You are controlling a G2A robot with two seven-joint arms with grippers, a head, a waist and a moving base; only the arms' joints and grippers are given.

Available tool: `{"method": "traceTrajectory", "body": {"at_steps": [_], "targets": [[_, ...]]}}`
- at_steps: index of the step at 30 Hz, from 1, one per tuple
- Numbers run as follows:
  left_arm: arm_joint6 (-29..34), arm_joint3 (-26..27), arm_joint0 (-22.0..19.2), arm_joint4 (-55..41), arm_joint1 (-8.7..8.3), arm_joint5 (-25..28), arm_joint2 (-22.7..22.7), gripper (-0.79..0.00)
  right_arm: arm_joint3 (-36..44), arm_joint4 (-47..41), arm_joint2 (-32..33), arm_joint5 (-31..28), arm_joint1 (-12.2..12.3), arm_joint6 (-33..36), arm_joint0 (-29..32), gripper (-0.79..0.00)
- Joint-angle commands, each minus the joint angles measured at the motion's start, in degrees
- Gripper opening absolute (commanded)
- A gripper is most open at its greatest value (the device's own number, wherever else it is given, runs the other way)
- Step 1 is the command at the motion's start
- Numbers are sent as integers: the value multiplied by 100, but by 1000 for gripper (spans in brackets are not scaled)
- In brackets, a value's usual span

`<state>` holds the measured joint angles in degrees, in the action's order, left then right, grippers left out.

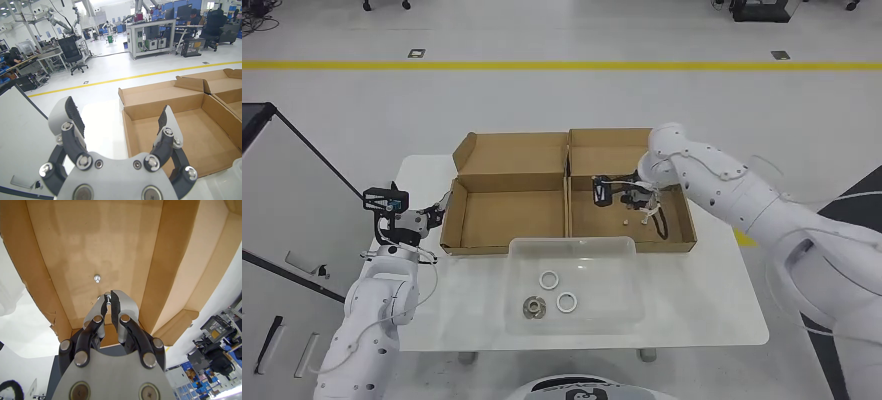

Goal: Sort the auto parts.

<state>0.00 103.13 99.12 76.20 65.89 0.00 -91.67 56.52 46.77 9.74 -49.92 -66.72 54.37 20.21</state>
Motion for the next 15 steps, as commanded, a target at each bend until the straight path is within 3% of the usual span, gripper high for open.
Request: {"method": "traceTrajectory", "body": {"at_steps": [1, 15], "targets": [[0, 0, 0, 0, 0, 0, 0, 0, -193, 11, 0, -27, -112, -27, 19, -785], [0, 0, 0, 0, 0, 0, 0, 0, -1225, 150, 0, -244, -722, -295, 130, -785]]}}
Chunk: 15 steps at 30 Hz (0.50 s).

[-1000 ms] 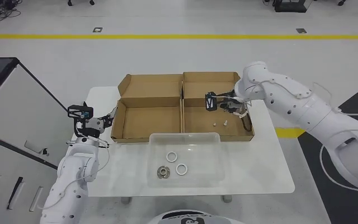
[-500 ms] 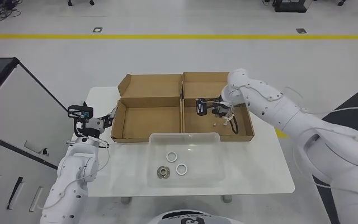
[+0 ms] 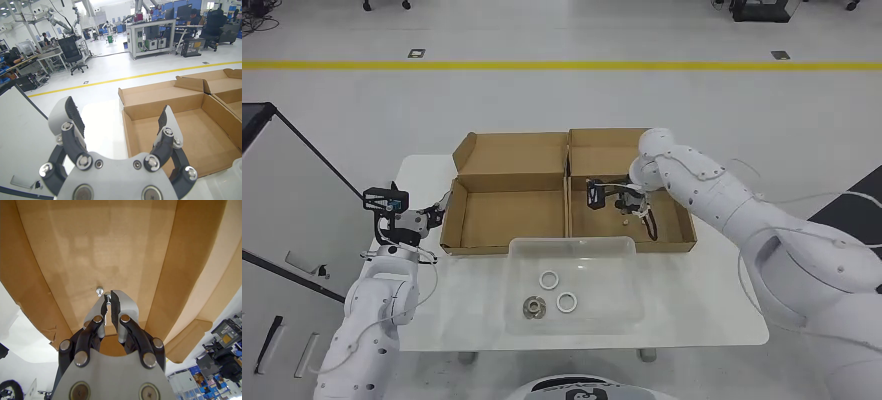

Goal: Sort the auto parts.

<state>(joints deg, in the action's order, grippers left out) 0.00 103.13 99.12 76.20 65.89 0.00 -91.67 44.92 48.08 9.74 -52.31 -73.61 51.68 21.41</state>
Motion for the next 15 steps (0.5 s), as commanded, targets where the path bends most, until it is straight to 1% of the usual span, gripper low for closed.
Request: {"method": "traceTrajectory", "body": {"at_steps": [1, 15], "targets": [[0, 0, 0, 0, 0, 0, 0, 0, -125, 45, 0, -10, -66, -56, 19, -785], [0, 0, 0, 0, 0, 0, 0, 0, -863, 323, 1, -130, -436, -404, 74, -785]]}}
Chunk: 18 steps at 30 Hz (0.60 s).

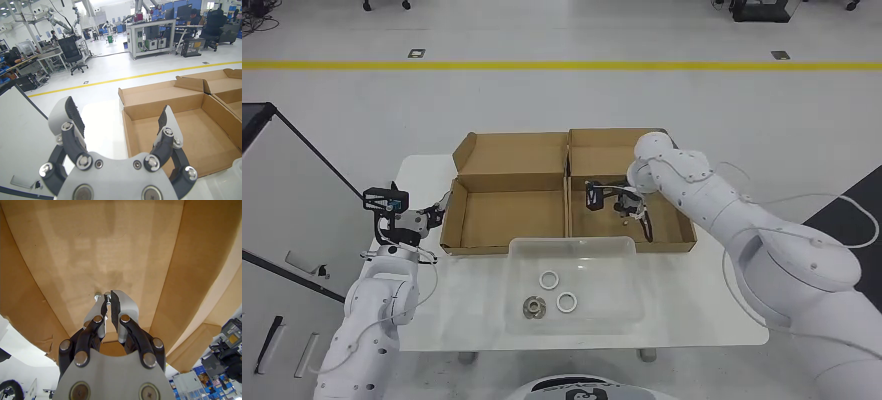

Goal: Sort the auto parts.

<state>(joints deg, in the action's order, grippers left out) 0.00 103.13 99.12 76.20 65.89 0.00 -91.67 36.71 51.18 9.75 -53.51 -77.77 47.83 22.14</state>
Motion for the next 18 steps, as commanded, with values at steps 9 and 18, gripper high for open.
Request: {"method": "traceTrajectory", "body": {"at_steps": [9, 18], "targets": [[0, 0, 0, 0, 0, 0, 0, 0, -372, 120, 18, -95, -185, -185, 6, -785], [0, 0, 0, 0, 0, 0, 0, 0, -625, 263, 45, -148, -301, -321, -20, -517]]}}
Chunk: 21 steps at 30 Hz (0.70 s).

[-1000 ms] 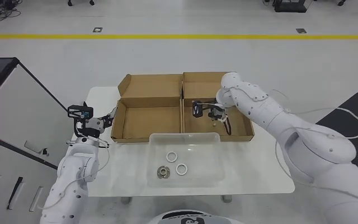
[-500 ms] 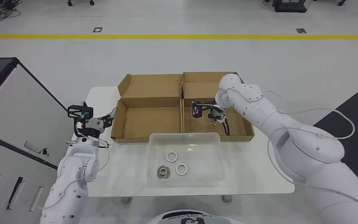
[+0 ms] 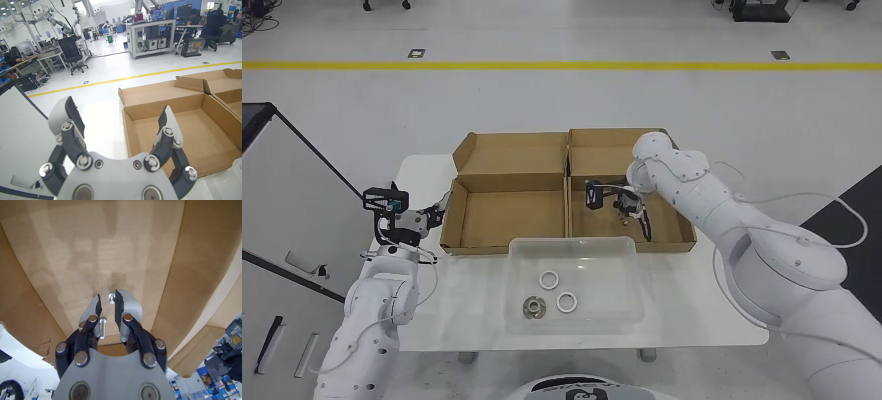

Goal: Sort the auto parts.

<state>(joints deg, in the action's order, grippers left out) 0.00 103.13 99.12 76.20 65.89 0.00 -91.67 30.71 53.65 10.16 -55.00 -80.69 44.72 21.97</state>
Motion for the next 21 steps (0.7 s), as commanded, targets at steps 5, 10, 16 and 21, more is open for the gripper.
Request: {"method": "traceTrajectory", "body": {"at_steps": [5, 10, 16, 21], "targets": [[0, 0, 0, 0, 0, 0, 0, 0, -114, 74, 31, -31, -54, -65, -27, -409], [0, 0, 0, 0, 0, 0, 0, 0, -149, 145, 64, -61, -75, -129, -62, 0], [0, 0, 0, 0, 0, 0, 0, 0, -145, 203, 124, -85, -68, -194, -105, 0], [0, 0, 0, 0, 0, 0, 0, 0, -95, 233, 192, -100, -32, -234, -147, 0]]}}
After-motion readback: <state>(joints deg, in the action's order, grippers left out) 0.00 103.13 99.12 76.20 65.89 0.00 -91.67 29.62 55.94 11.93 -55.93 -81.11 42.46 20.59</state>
